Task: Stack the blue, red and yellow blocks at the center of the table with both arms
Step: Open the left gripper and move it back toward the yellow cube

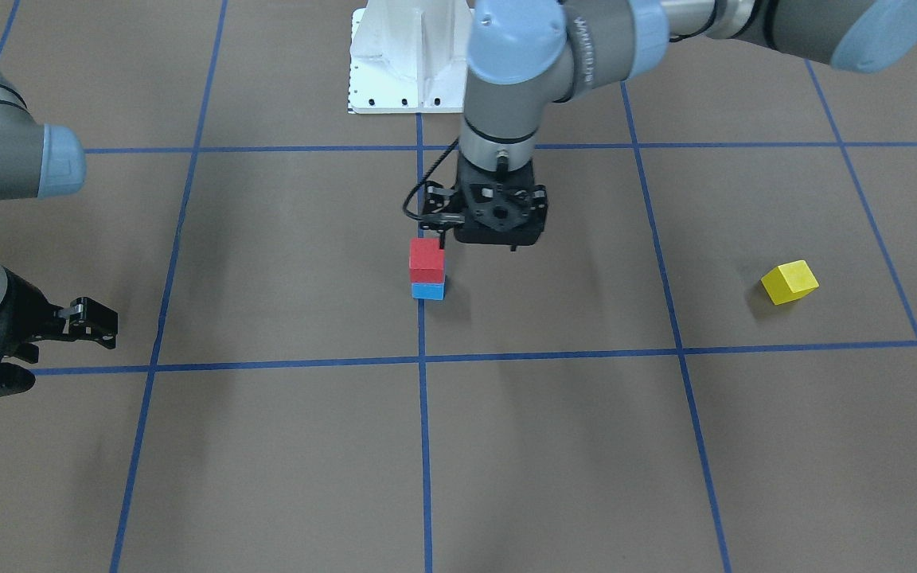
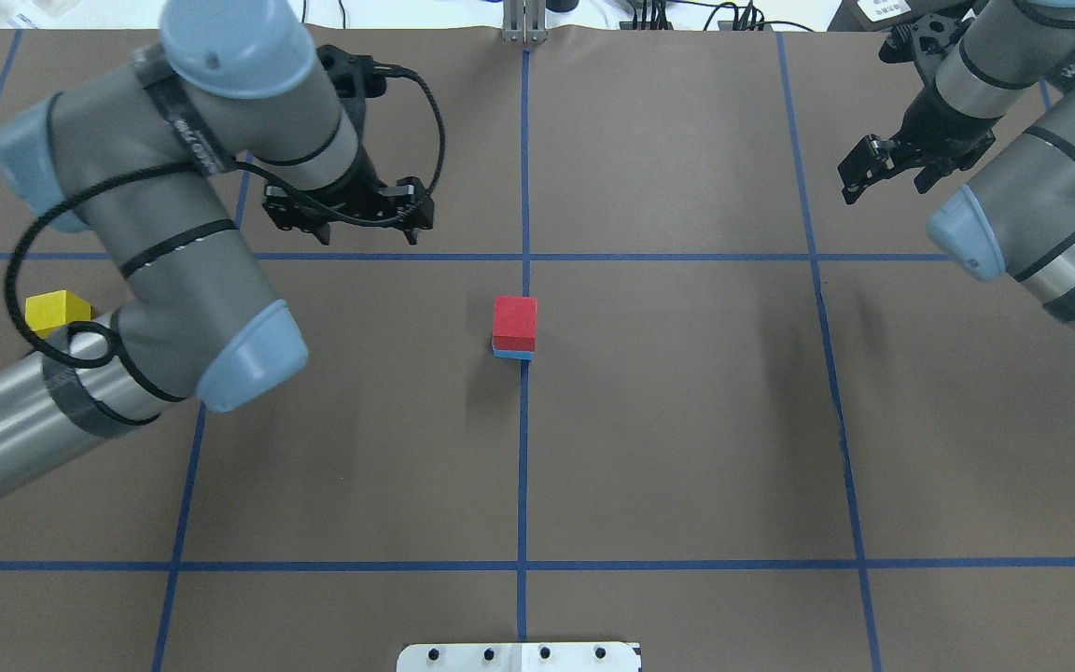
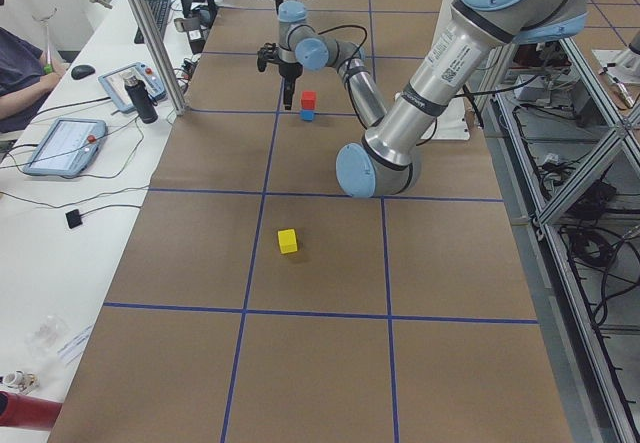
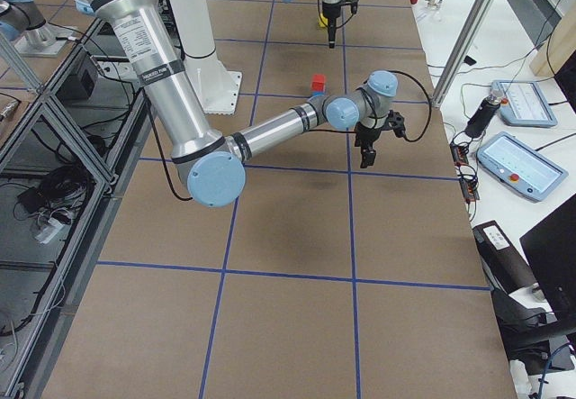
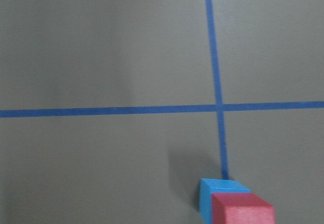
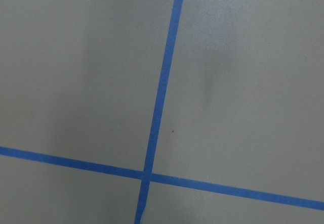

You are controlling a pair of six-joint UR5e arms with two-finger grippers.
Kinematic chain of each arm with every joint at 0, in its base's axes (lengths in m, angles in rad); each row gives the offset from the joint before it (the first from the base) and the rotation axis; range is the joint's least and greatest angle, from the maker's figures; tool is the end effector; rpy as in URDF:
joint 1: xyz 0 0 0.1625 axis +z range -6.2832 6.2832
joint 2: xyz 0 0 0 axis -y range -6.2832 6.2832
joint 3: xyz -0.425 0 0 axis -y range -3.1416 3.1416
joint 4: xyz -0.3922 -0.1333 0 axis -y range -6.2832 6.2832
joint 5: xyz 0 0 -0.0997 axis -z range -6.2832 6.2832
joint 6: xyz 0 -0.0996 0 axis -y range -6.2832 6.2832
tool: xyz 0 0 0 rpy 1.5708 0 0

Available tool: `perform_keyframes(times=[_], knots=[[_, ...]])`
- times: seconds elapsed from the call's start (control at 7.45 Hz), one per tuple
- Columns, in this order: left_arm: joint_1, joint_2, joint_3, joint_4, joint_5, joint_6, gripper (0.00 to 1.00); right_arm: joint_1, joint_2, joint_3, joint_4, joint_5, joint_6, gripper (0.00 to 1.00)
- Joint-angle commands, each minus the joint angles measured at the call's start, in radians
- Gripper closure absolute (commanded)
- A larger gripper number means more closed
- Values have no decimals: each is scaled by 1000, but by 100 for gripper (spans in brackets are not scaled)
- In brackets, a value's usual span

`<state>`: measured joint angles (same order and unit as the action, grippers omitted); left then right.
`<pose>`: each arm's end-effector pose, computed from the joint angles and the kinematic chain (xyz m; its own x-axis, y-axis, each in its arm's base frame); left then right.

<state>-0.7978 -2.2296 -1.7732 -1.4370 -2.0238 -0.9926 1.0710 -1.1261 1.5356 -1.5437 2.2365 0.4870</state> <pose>0.3895 -0.5277 0.2016 0.6775 0.0092 -0.7355 0.0838 0.9924 0.0896 -0.2562 -0.6190 0.4188 0.7027 -0.1635 0.6925 0.1193 0.9865 0.1118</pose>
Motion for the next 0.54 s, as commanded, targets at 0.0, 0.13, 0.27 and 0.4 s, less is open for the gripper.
perform_keyframes(times=[0.0, 0.13, 0.27, 0.4], knots=[[-128, 169, -43, -5, -55, 57, 0, 1, 3, 0, 1, -2, 1, 1], [-162, 251, -51, -32, -56, 96, 0, 1, 2, 0, 2, -2, 1, 1], [-194, 348, -54, -105, -56, 192, 0, 1, 2, 0, 2, -3, 2, 1], [-219, 414, -45, -167, -58, 202, 0, 1, 2, 1, 2, -3, 2, 1]])
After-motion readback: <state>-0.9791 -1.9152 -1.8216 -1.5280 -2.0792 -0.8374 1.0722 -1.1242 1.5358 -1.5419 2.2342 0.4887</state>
